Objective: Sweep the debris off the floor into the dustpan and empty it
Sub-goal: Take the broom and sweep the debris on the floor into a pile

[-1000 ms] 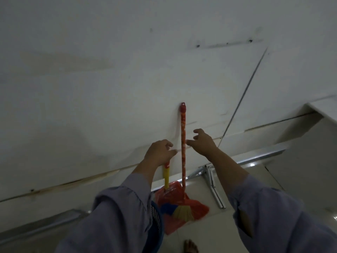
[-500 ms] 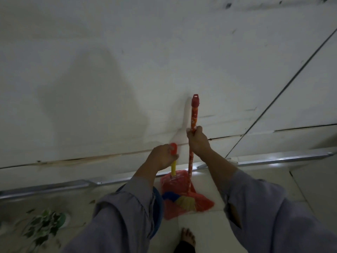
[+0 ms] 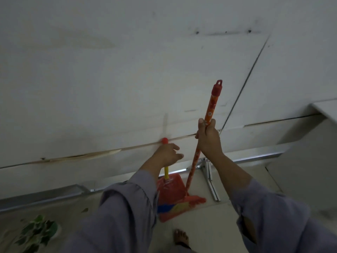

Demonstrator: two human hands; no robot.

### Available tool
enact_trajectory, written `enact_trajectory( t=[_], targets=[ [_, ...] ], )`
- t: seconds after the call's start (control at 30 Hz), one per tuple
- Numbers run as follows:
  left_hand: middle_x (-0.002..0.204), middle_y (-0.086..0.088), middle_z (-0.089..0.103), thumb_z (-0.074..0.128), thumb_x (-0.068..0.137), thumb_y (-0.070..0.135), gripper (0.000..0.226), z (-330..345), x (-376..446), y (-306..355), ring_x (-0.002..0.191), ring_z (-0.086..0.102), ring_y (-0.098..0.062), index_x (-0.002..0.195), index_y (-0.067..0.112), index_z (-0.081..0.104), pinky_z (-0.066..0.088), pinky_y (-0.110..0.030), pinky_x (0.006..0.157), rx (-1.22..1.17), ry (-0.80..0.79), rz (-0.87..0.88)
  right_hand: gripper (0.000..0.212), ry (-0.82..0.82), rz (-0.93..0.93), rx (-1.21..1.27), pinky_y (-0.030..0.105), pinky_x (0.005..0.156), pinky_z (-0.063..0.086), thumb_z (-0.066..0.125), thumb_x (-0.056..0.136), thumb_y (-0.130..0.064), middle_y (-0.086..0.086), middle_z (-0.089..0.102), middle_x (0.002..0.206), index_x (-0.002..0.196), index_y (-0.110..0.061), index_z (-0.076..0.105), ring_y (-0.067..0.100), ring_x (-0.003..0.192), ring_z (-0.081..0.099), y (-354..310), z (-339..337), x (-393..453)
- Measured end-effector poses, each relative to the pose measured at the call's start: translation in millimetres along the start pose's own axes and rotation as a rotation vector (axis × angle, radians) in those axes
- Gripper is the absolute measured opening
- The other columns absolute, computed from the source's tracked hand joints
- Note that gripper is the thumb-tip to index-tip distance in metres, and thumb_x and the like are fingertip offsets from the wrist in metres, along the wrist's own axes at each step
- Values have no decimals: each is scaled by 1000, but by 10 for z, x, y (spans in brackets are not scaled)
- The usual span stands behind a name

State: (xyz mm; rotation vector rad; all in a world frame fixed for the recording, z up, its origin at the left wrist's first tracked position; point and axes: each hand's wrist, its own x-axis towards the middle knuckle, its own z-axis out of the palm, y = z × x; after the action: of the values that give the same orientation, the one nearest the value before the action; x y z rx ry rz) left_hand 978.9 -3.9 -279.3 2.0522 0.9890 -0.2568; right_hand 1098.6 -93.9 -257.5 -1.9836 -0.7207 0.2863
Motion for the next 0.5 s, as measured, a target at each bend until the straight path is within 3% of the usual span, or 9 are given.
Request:
enact_trajectory(
  t=[0.13,0.33,0.5],
  targets=[
    [144,-3,50,63,87,44,53,115,-407,107,129,49,-20,133,19,54,39,-27,105,92,-31,43,35,11,-46,18,27,54,47,29,101,-46,16,66,80,109,-14,41,24,68,63,-284,-353,-444],
    [143,-4,51,66,84,45,59,369,-964,307,127,52,-21,136,23,48,41,-35,109,23,-4,81,37,-29,-90,1,22,56,47,30,101,-48,8,65,76,106,-14,43,20,68,64,-556,-740,-973],
    [142,-8,51,67,84,41,66,642,-1440,315,124,53,-24,142,25,38,44,-38,107,-46,23,102,41,-73,-120,5,27,59,50,30,100,-51,5,65,74,107,-13,44,20,70,67,-672,-995,-1453]
  ],
)
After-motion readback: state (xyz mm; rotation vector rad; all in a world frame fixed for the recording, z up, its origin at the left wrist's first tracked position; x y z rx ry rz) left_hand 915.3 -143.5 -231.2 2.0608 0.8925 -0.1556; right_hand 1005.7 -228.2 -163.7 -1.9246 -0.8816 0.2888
